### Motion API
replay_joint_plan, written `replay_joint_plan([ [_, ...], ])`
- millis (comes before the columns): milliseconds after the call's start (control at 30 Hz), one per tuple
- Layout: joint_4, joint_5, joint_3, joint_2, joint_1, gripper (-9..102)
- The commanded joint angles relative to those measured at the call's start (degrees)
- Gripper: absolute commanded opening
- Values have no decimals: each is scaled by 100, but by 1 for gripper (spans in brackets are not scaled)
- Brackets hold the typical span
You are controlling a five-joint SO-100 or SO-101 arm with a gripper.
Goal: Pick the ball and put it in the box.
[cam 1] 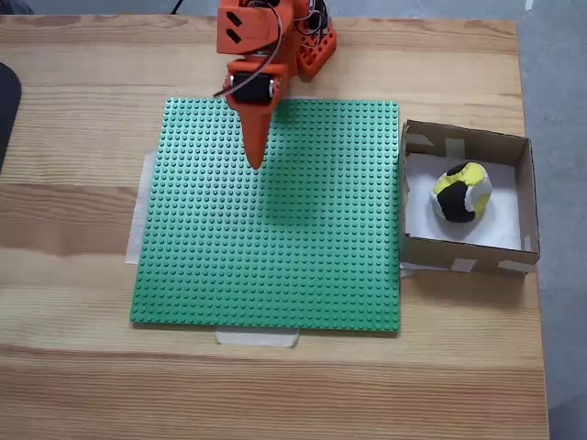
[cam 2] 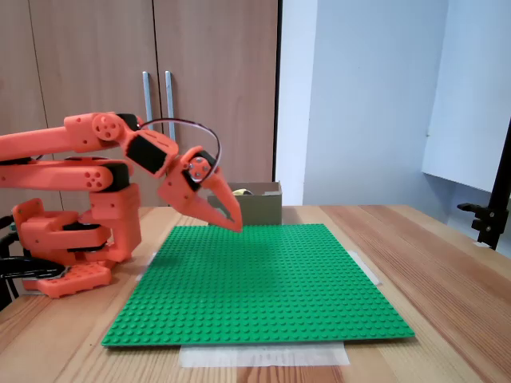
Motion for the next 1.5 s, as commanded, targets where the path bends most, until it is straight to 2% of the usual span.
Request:
replay_joint_plan([
  [0, 53, 114, 88, 167, -9, -1],
  [767, -105, 35, 1178, 185, -26, -1],
  [1467, -97, 18, 1406, 185, -35, -1],
])
